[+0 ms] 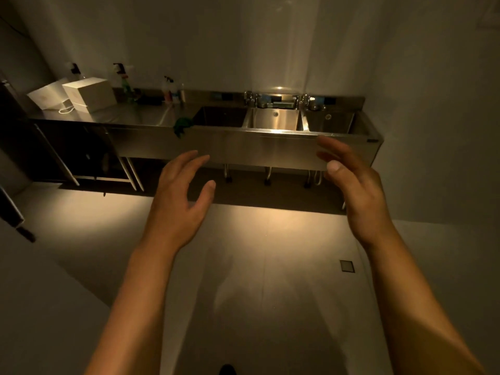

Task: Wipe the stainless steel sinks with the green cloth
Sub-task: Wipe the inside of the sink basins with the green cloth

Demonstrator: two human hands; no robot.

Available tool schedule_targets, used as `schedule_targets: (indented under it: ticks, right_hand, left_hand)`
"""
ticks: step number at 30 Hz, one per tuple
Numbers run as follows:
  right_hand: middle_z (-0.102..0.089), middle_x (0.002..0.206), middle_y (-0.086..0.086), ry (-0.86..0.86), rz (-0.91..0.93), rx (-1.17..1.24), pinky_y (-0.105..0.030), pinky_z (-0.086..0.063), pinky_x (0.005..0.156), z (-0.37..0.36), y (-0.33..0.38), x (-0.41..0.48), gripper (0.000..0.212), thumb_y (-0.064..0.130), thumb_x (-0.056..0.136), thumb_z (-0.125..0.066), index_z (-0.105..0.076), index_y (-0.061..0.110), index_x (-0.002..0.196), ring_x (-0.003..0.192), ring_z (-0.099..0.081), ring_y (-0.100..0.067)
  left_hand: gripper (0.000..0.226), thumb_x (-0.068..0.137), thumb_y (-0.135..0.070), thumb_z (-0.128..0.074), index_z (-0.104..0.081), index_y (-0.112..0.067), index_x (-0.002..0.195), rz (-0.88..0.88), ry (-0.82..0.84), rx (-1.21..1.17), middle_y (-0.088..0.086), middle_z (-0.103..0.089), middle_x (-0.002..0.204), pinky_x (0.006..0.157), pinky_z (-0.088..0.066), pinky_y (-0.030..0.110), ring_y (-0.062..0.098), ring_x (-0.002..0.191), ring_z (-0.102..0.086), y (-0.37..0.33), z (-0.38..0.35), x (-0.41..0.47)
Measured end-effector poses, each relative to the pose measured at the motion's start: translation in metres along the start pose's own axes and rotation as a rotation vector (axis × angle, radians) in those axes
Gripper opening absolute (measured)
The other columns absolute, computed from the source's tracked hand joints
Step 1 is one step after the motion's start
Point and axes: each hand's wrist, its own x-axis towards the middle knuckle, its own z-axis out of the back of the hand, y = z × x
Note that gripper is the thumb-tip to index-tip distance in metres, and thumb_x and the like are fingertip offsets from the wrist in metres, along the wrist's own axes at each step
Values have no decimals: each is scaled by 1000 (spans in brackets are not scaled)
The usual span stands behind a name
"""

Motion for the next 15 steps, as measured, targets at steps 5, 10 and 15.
schedule_targets:
  ticks: [5,10,15]
  right_hand:
    - [-57,142,16,15,8,14,-29,-45,105,-39,-24,60,48,42,98,-48,-53,31,145,134,-51,-2]
    - [-57,142,15,20,-13,-7,-27,-45,104,-75,-42,120,48,39,98,-47,-53,29,145,133,-51,-2]
    - [-55,144,15,46,-5,-17,-27,-45,104,-116,-59,169,50,40,97,-47,-52,30,146,133,-50,0]
  left_hand:
    - [47,103,-45,-54,-46,-41,149,48,29,-39,-10,-35,160,89,-29,-9,-3,142,-25,53,-8,45]
    - [53,99,-49,-49,-47,-33,150,32,-3,-26,-4,-38,158,89,-31,-4,-2,139,-27,103,-10,96]
    - [48,103,-44,-53,-49,-30,149,43,-22,-33,-1,-39,158,85,-28,-12,-2,137,-27,150,-9,126]
